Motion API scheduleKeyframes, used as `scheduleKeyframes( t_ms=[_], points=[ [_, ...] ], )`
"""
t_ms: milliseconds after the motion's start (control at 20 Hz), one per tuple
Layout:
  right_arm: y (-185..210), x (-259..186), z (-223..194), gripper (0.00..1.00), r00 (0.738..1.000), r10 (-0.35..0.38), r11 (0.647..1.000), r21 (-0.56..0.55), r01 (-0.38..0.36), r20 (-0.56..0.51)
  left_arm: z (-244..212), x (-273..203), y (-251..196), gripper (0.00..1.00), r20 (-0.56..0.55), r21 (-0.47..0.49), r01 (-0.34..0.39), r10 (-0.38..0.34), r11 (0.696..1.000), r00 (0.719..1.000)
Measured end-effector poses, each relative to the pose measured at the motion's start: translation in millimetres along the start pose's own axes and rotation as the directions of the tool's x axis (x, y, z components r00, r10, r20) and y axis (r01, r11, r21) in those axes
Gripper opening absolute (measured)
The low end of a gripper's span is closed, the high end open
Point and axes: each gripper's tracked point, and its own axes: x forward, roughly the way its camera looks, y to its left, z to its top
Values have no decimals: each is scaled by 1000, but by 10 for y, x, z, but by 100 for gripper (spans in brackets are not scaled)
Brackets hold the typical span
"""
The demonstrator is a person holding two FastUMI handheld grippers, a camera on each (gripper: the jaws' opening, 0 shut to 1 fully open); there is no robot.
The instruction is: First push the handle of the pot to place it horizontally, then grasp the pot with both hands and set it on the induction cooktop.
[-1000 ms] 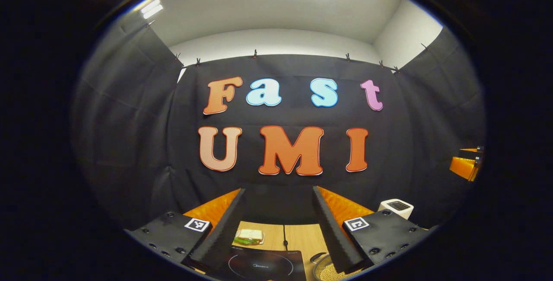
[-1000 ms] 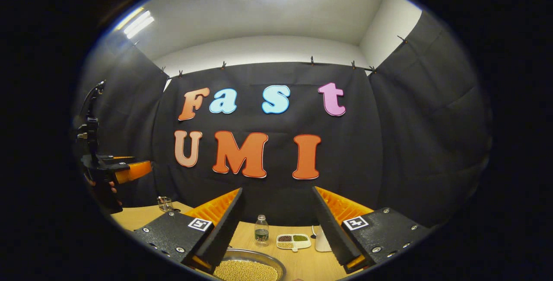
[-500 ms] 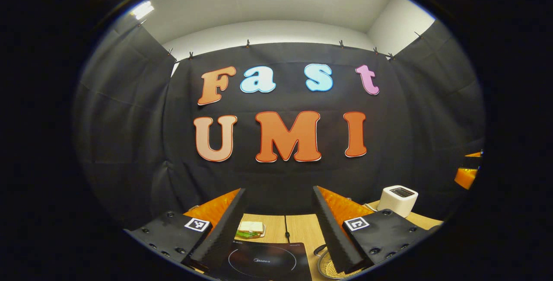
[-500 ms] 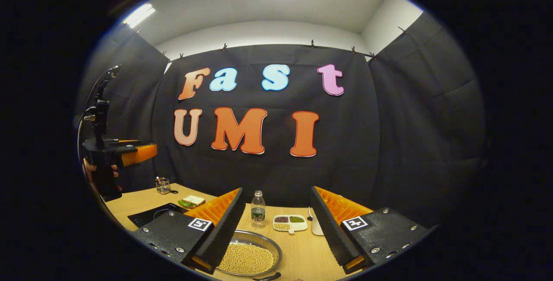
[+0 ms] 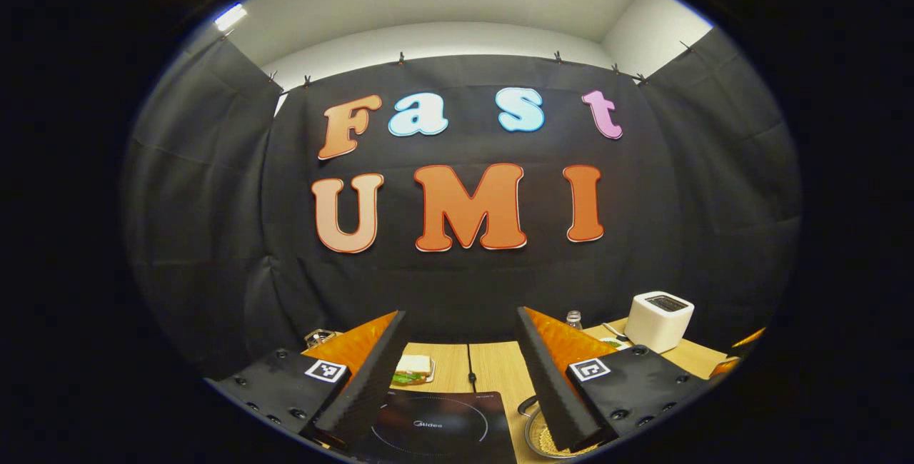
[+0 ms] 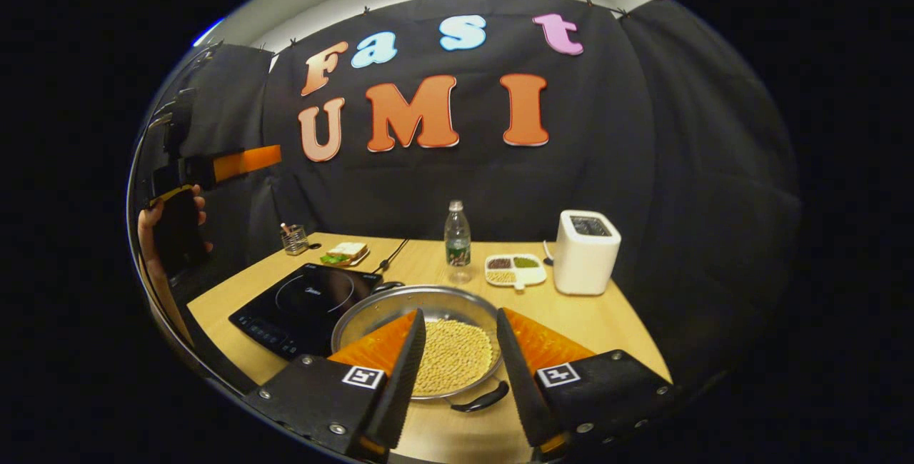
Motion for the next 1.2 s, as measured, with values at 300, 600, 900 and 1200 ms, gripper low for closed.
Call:
scheduleKeyframes(
  t_ms=[300,600,900,1200],
  points=[
    [-16,92,-844,27,966,56,980,197,-5,-253,-134,57,-61,98,-37,-8,11,-11,1000,999],
    [114,66,-1201,5,931,119,967,252,-30,-344,-227,56,-59,98,-70,-18,1,-3,1000,998],
    [164,111,-1458,0,895,138,944,329,10,-424,-136,18,-66,98,-37,12,-10,11,1000,999],
    [269,259,-1651,0,849,178,923,385,32,-498,-148,6,46,97,-36,16,-26,26,1000,999]
  ],
)
